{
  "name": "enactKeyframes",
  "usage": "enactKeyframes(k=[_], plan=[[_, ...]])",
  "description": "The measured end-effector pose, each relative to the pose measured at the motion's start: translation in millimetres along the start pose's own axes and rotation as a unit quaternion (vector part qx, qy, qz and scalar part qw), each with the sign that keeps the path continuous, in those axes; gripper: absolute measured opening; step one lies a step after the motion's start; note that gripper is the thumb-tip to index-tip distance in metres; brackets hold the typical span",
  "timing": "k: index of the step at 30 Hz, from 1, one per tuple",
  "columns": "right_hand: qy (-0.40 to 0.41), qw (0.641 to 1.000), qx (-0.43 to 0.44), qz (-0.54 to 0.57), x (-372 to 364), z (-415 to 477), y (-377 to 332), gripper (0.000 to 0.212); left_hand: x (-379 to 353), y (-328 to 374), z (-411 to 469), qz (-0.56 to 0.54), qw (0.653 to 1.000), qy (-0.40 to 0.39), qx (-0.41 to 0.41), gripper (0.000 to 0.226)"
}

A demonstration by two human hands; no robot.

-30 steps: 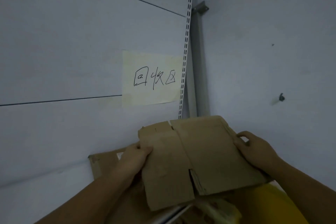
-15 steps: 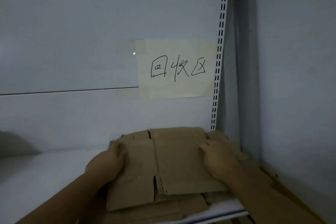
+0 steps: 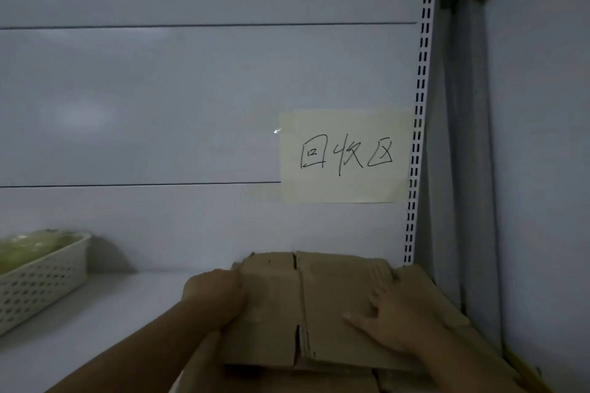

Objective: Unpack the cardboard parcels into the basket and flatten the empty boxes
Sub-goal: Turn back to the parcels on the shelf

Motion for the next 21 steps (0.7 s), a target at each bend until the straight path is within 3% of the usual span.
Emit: enactKeyframes(k=[2,6,9,11,13,16,21], plan=[[-0.045,0.998,-0.035,0.007,1,-8,-11,0.109,16,-16,-12,0.026,0.997,0.056,-0.047,0.037],[-0.111,0.989,-0.025,-0.099,25,-7,-81,0.075,65,-96,-33,-0.022,0.988,0.134,-0.069,0.037],[-0.046,0.989,0.058,-0.130,40,16,-192,0.072,107,-187,-54,-0.036,0.981,0.172,-0.081,0.035],[0.027,0.978,0.167,-0.120,40,28,-297,0.073,126,-260,-70,-0.027,0.980,0.188,-0.056,0.034],[0.068,0.949,0.282,-0.127,29,25,-412,0.074,132,-341,-85,-0.008,0.985,0.175,0.002,0.039],[0.057,0.904,0.405,-0.127,1,5,-566,0.071,115,-462,-115,0.023,0.991,0.099,0.082,0.051],[0.005,0.857,0.502,-0.112,-51,-26,-732,0.068,93,-633,-181,0.060,0.977,0.039,0.199,0.057]])
Point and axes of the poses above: each hand's wrist, its own z-axis towards the middle knuckle, its own x-axis out of the back of the hand, y = z × x, the point moved 8 cm from there along z, towards the middle knuckle, and after that the axes turned 12 degrees about x, right-handed, at the moved point
